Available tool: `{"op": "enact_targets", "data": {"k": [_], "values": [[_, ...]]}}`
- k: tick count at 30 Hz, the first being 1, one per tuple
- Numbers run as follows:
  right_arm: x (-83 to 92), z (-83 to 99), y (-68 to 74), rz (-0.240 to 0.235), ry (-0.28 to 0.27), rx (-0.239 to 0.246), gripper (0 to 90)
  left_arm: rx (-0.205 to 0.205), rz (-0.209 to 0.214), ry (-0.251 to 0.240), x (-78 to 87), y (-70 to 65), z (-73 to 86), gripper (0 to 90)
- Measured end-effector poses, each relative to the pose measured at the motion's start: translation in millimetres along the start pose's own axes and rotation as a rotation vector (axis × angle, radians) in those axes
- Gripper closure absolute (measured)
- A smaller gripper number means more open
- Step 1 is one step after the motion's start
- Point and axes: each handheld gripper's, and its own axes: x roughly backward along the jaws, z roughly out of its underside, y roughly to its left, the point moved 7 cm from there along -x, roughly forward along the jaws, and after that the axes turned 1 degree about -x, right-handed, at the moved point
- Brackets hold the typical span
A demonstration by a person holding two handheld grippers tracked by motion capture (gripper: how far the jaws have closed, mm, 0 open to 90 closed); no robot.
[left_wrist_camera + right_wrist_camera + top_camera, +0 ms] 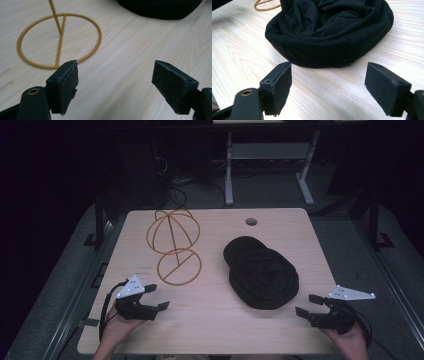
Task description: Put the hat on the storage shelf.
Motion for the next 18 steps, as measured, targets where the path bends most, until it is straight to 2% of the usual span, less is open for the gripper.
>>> {"op": "enact_targets", "data": {"k": [5, 8, 12, 18], "values": [[3.3, 0.0, 0.9, -0.004, -0.007, -0.014, 20.7, -0.025, 0.014, 0.012, -5.3, -6.0, -7.1, 20.0], [4.9, -1.1, 0.2, -0.004, -0.019, -0.016, 20.5, -0.027, 0.030, 0.007, -8.1, -9.1, -13.4, 18.6], [4.7, -2.0, 0.2, -0.006, -0.020, -0.021, 20.3, -0.034, 0.065, 0.017, -13.7, -17.2, -22.9, 18.4], [3.8, -1.4, 0.5, -0.012, -0.010, -0.003, 20.0, -0.064, 0.123, 0.026, -24.4, -33.7, -40.6, 18.5]]}}
